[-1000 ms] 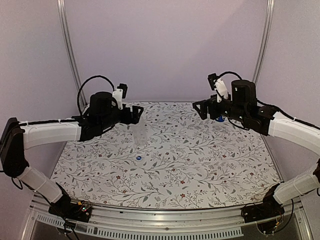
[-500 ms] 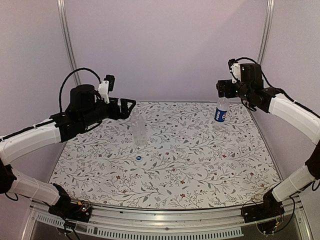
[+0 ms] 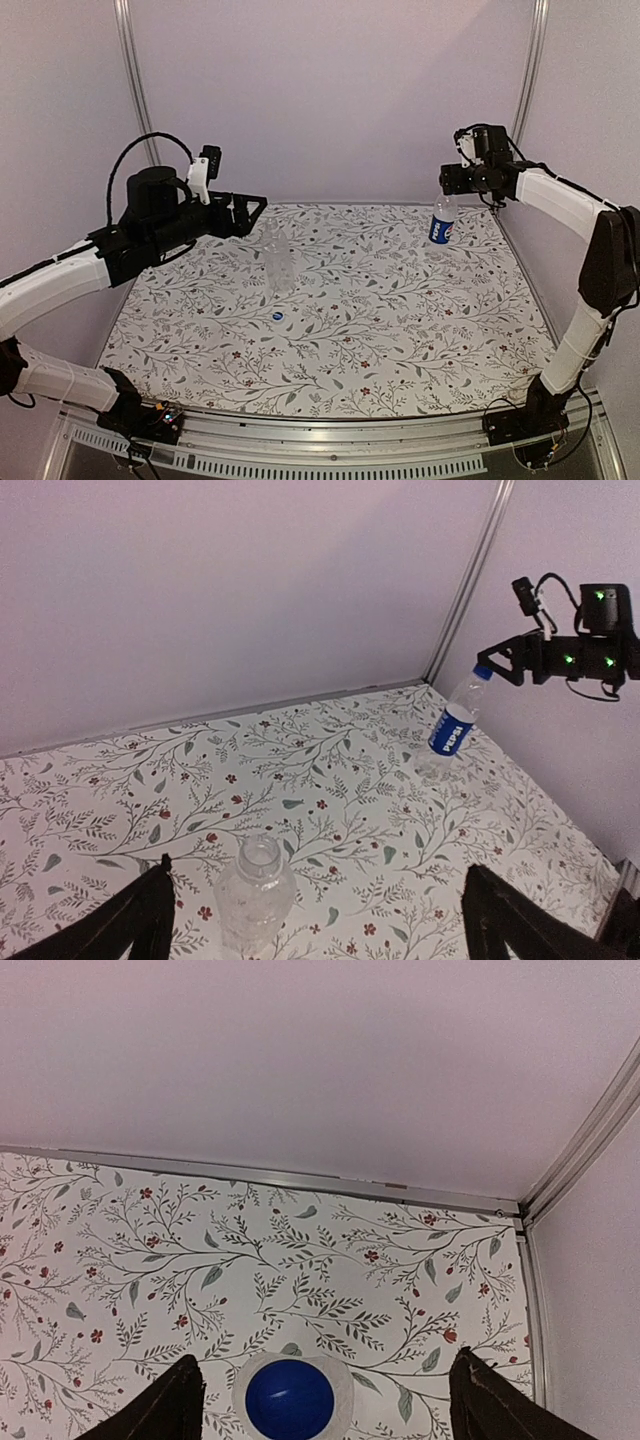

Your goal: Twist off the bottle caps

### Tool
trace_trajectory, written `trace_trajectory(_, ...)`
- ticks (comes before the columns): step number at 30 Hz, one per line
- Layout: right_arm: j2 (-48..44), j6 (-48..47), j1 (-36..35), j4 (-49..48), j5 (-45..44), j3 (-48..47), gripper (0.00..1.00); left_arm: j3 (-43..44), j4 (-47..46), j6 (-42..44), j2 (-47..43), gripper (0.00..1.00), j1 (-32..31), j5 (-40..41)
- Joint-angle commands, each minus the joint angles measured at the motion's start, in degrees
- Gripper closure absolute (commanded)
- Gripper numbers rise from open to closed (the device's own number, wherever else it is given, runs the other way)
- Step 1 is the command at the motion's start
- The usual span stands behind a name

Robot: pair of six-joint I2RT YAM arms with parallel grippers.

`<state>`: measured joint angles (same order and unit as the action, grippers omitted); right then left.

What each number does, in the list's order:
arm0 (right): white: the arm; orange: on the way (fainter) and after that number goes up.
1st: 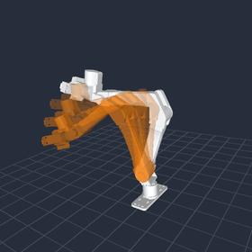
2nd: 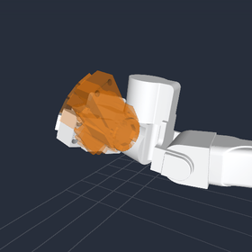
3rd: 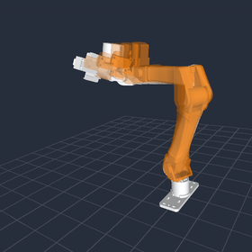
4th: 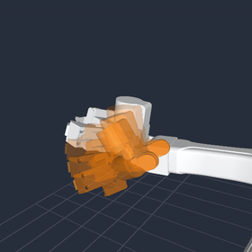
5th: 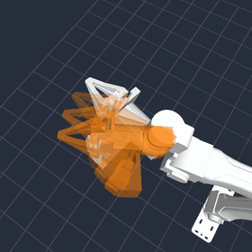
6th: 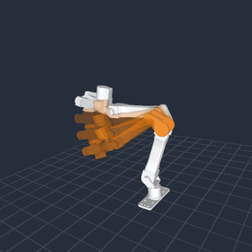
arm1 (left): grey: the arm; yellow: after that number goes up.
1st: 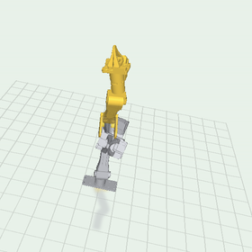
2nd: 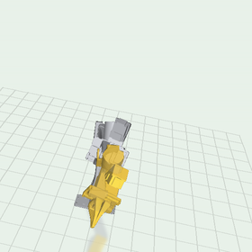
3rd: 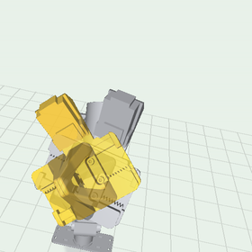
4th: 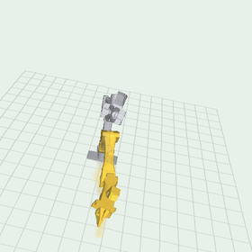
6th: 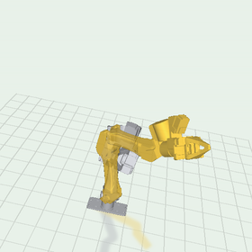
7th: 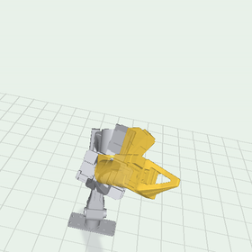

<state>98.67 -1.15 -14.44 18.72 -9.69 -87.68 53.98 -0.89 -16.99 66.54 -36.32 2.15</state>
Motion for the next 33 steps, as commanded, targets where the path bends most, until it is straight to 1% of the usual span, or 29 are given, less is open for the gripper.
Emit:
trace_trajectory(1, 2.63, 0.05, 1.06, 1.75, 5.22, -2.05, 0.21, -0.1, 0.62, -0.49, -0.85, 0.0, 0.51, -0.7)
trace_trajectory(6, 4.13, 0.51, 2.04, 1.95, 8.24, -2.12, 0.33, 0.12, 0.62, -0.67, -0.41, 0.0, 0.52, -1.09)
trace_trajectory(10, 4.44, 0.53, 2.22, 2.2, 8.87, -1.82, 0.43, 0.1, 0.62, -0.62, -0.36, 0.0, 0.53, -1.19)
trace_trajectory(13, 4.38, 0.47, 2.35, 2.2, 9.13, -1.49, 0.48, -0.02, 0.62, -0.56, -0.36, 0.0, 0.47, -1.13)
trace_trajectory(17, 4.57, 0.44, 2.55, 2.2, 9.08, -1.44, 0.52, -0.43, 0.53, -0.63, -0.36, 0.0, 0.53, -1.01)
trace_trajectory(20, 4.68, 0.36, 2.54, 2.2, 9.08, -1.44, 0.57, -0.54, 0.7, -0.55, -0.51, 0.0, 0.54, -0.88)
trace_trajectory(23, 4.44, 0.31, 2.56, 2.2, 9.08, -1.44, 0.61, -0.28, 0.71, -0.75, -0.71, 0.0, 0.53, 0.45)
trace_trajectory(24, 4.22, 0.21, 2.54, 2.2, 9.12, -1.44, 0.63, -0.14, 2.71, -0.59, -0.71, 0.0, 0.52, 0.67)
trace_trajectory(25, 4.11, 0.06, 2.64, 2.21, 9.08, -1.44, 0.67, -0.04, 3.37, -0.55, -0.78, 0.0, 0.54, 0.87)
trace_trajectory(28, 3.36, -0.21, 2.54, 2.35, 9.08, -1.45, 0.85, -0.16, 3.96, -0.31, -1.33, 0.0, 0.53, 1.19)
trace_trajectory(29, 3.1, -0.25, 2.53, 2.43, 9.08, -1.44, 0.89, -0.26, 3.96, -0.24, -1.64, 0.0, 0.54, 1.0)
trace_trajectory(33, 0.67, -0.34, 2.53, 3.4, 12.04, -0.94, 0.97, -0.98, 3.46, 0.23, -3.16, 0.0, 0.5, -0.68)
